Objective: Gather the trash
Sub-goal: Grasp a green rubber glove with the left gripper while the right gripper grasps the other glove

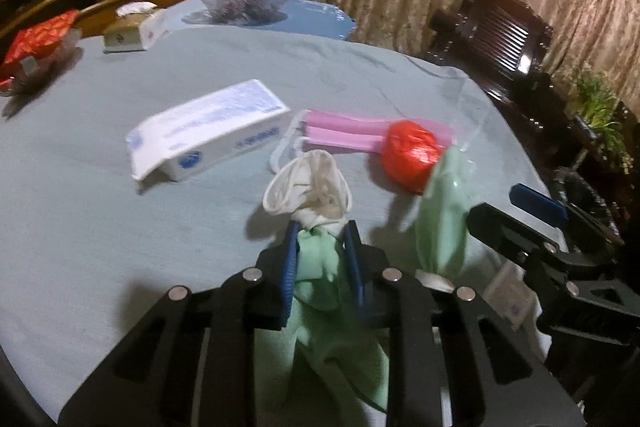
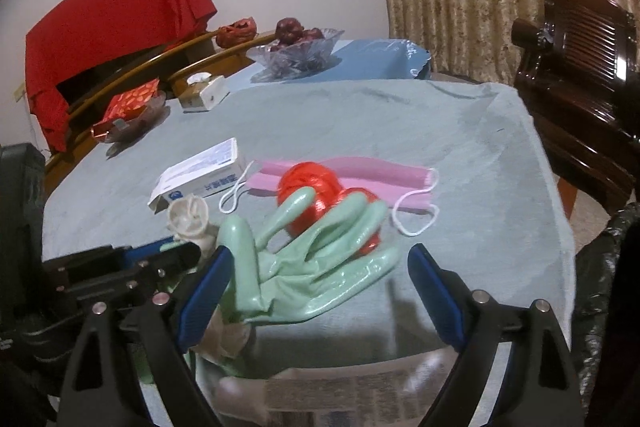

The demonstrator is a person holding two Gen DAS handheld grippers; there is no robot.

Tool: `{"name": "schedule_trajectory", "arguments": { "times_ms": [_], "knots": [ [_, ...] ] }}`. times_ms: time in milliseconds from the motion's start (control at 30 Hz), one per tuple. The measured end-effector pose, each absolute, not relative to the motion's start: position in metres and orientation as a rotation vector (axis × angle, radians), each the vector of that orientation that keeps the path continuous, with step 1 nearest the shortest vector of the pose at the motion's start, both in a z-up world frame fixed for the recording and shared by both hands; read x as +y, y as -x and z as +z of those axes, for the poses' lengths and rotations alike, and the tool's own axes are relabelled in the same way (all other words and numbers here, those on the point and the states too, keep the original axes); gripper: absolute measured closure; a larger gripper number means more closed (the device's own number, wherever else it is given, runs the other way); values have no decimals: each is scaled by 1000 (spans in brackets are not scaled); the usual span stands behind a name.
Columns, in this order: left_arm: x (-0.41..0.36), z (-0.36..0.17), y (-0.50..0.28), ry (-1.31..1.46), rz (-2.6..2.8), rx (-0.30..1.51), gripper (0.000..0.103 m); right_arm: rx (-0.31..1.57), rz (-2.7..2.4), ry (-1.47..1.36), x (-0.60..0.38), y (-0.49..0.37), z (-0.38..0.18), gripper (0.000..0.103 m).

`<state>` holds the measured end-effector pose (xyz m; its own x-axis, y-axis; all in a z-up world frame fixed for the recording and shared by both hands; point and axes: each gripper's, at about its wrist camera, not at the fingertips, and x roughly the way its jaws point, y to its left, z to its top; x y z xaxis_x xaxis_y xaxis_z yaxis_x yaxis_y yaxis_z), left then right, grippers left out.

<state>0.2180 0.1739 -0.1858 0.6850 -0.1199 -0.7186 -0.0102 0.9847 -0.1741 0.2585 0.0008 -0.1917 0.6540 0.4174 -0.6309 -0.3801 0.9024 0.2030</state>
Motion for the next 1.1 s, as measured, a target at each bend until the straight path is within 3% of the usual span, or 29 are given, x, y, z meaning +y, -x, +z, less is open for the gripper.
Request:
{"name": "schedule_trajectory", "arguments": {
  "times_ms": [433,733,800,867,1100],
  "knots": [
    [190,-196,-221,204,-62,831,81,813,452,-59,18,-273,-212,18],
    [189,-196,-222,196,-60,832,81,824,523,-21,30,-268,-212,57],
    [189,-196,-222,197,-60,832,81,822,537,-28,30,-267,-211,71],
    [189,-195,-222,195,-57,831,81,816,537,-15,29,-266,-210,91],
    [187,-184,-214,186,-47,819,81,762,586,-56,20,-253,-191,93]
  ]
}}
